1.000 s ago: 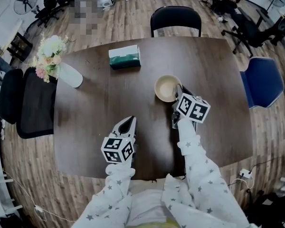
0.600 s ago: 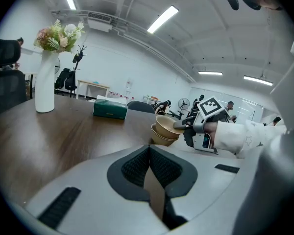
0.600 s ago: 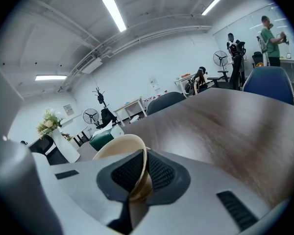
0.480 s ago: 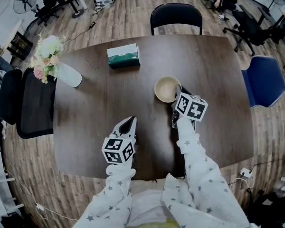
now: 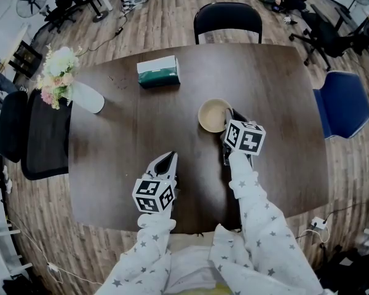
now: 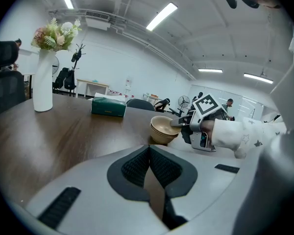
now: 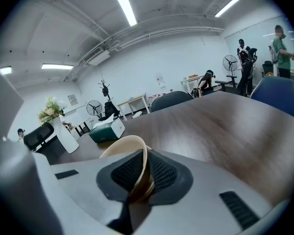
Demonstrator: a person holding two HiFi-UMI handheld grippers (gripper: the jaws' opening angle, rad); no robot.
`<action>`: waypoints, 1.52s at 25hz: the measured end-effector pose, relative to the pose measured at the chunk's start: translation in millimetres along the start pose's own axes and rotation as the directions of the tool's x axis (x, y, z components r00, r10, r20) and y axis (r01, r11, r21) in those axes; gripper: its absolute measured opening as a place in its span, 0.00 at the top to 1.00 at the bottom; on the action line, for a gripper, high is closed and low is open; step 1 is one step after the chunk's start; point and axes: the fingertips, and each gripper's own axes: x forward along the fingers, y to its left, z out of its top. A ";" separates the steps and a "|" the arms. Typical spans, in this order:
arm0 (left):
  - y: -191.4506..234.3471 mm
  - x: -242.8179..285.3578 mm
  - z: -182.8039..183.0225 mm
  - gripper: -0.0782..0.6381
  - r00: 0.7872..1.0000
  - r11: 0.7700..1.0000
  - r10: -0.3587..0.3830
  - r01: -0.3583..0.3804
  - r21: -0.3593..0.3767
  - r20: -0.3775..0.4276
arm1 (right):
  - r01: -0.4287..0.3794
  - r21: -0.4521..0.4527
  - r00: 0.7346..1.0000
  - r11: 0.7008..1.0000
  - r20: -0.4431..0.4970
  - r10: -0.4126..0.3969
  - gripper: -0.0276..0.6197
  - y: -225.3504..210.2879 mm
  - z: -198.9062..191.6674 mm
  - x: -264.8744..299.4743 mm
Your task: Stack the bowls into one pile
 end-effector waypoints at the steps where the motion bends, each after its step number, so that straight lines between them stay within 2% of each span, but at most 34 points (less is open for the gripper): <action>1: -0.3 0.7 0.1 0.85 1.000 1.000 0.000 0.000 0.000 -0.001 | -0.003 -0.008 1.000 1.000 -0.003 0.003 0.90 0.5 0.3 0.3; 7: -6.6 2.8 -0.9 0.85 1.000 1.000 -0.018 0.018 0.009 -0.008 | -0.009 -0.057 1.000 0.998 -0.009 0.009 0.89 4.2 -0.4 -1.8; 13: -13.9 6.5 -0.4 0.85 1.000 0.999 -0.029 0.029 0.022 -0.009 | -0.029 -0.101 1.000 0.994 -0.009 0.028 0.78 9.6 -0.8 -1.8; 15: -14.9 6.5 0.6 0.85 1.000 0.999 -0.029 0.029 0.024 -0.007 | -0.025 -0.117 1.000 0.993 0.001 0.026 0.71 10.5 1.0 -2.9; 19: -17.4 5.1 2.9 0.85 1.000 0.999 -0.026 0.026 0.028 0.002 | -0.023 -0.138 0.999 0.990 0.020 0.026 0.70 10.9 3.1 -9.0; 24: -26.6 1.8 6.7 0.85 0.999 0.999 -0.023 0.022 0.031 0.026 | -0.055 -0.143 0.997 0.988 0.046 0.062 0.72 13.4 5.2 -25.6; 28: -36.0 -3.6 10.0 0.85 0.999 0.999 -0.024 0.022 0.039 0.047 | -0.076 -0.196 0.995 0.978 0.050 0.087 0.85 17.5 2.6 -43.4; 31: -43.3 -7.4 14.6 0.85 0.997 0.999 -0.027 0.024 0.043 0.073 | -0.103 -0.230 0.992 0.968 0.051 0.118 0.89 21.3 -0.3 -57.6; 38: -57.6 -24.9 29.7 0.85 0.990 0.997 -0.026 0.016 0.073 0.138 | -0.216 -0.298 0.971 0.930 0.032 0.236 0.91 33.6 -10.6 -95.7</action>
